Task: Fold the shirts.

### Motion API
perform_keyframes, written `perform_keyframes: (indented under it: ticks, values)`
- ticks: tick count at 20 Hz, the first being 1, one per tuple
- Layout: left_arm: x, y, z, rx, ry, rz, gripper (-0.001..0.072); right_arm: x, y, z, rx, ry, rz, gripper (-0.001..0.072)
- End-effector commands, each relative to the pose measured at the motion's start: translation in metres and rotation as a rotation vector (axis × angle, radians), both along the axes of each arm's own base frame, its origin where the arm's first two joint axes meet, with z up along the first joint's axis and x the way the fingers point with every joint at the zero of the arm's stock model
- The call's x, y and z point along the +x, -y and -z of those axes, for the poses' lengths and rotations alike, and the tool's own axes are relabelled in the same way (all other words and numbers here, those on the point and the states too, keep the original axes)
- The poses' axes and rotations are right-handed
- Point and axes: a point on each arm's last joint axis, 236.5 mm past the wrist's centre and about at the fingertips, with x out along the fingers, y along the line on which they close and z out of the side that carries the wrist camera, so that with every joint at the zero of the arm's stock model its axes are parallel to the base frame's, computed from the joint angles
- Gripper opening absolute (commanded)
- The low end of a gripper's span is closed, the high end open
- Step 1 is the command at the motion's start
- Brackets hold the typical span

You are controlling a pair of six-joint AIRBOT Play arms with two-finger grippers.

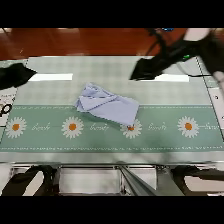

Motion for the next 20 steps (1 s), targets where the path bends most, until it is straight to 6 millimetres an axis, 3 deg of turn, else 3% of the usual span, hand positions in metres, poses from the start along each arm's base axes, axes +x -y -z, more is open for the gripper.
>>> perform_keyframes:
  ticks: [1, 3, 5, 8, 10, 12, 15, 20]
  values:
    - [-0.02, -0.004, -0.017, 0.006, 0.021, -0.006, 0.002, -0.025, 0.152, -0.009, -0.354, 0.136, 0.376, 0.0411]
    - [-0.037, 0.014, 0.018, -0.013, -0.061, 0.046, 0.002, -0.047, 0.175, 0.02, -0.323, 0.188, 0.524, 0.0411]
    - [-0.052, 0.03, 0.06, -0.036, -0.152, 0.091, 0.002, -0.072, 0.176, 0.07, -0.254, 0.136, 0.628, 0.0422]
    - [-0.07, 0.051, 0.116, -0.098, -0.271, 0.126, 0.002, -0.096, 0.129, 0.138, -0.027, -0.034, 0.663, 0.0423]
    - [-0.074, 0.055, 0.14, -0.138, -0.309, 0.11, 0.002, -0.098, 0.097, 0.163, 0.127, -0.138, 0.667, 0.0422]
    - [-0.076, 0.054, 0.154, -0.144, -0.327, 0.092, 0.002, -0.095, 0.074, 0.181, 0.211, -0.232, 0.643, 0.0422]
    - [-0.076, 0.052, 0.158, -0.144, -0.331, 0.085, 0.002, -0.09, 0.035, 0.203, 0.277, -0.328, 0.571, 0.0422]
    - [-0.077, 0.053, 0.158, -0.143, -0.331, 0.086, 0.002, -0.065, -0.019, 0.21, 0.34, -0.361, 0.47, 0.0422]
